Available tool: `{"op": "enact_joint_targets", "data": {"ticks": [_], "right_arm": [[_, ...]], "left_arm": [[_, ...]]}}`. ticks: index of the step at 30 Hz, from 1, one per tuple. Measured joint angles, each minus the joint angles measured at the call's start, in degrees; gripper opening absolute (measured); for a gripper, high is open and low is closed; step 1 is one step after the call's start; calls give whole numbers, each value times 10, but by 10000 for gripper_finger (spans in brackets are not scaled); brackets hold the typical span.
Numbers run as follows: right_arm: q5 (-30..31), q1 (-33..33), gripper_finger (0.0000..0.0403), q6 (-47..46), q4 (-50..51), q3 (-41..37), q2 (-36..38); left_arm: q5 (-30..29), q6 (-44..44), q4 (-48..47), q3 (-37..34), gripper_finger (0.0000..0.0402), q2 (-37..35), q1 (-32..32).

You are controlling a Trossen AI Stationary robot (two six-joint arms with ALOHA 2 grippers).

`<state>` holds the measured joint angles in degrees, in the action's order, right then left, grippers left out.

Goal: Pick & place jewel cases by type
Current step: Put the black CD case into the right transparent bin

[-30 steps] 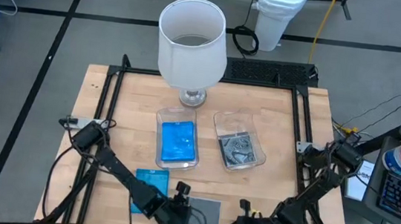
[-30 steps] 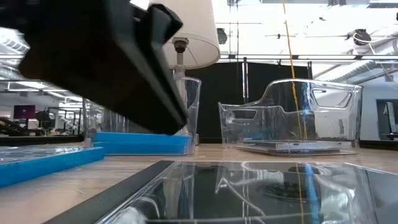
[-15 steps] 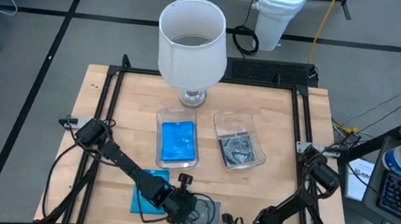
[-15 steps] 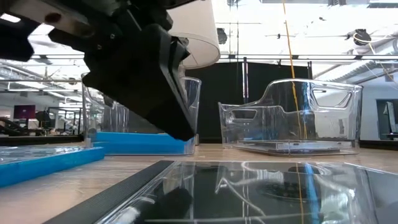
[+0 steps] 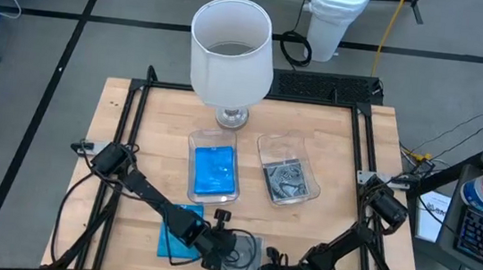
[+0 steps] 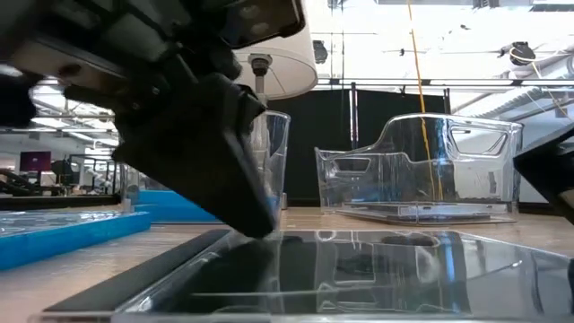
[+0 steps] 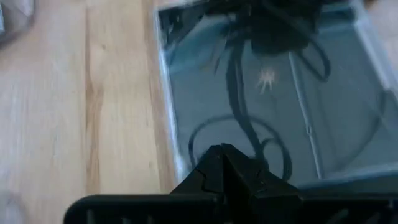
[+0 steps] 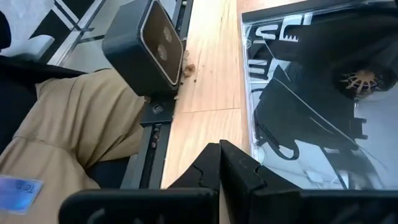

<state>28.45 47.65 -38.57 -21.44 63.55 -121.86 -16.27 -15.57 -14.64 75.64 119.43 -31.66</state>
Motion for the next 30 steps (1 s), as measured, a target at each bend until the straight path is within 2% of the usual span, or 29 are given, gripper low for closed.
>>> {"op": "enact_joint_targets", "data": {"ticks": [6,12,18,21,25,28,30], "right_arm": [[0,-2,0,23,-14,-1,0],[-15,-1,0,64,-49,-3,2],[-13,12,0,101,-39,-3,45],[-7,19,0,125,-4,-3,76],[37,14,0,123,98,-3,126],[47,2,0,110,172,-3,150],[45,-9,0,114,182,-2,156]], "left_arm": [[-6,15,31,-18,24,0,-1],[-21,97,22,10,25,2,-20],[-49,145,2,46,26,-2,-52],[-50,136,-11,57,26,-2,-71],[-48,107,-13,55,26,-2,-95],[-75,94,-19,54,26,-2,-111],[-95,97,-18,54,26,-2,-122]]}}
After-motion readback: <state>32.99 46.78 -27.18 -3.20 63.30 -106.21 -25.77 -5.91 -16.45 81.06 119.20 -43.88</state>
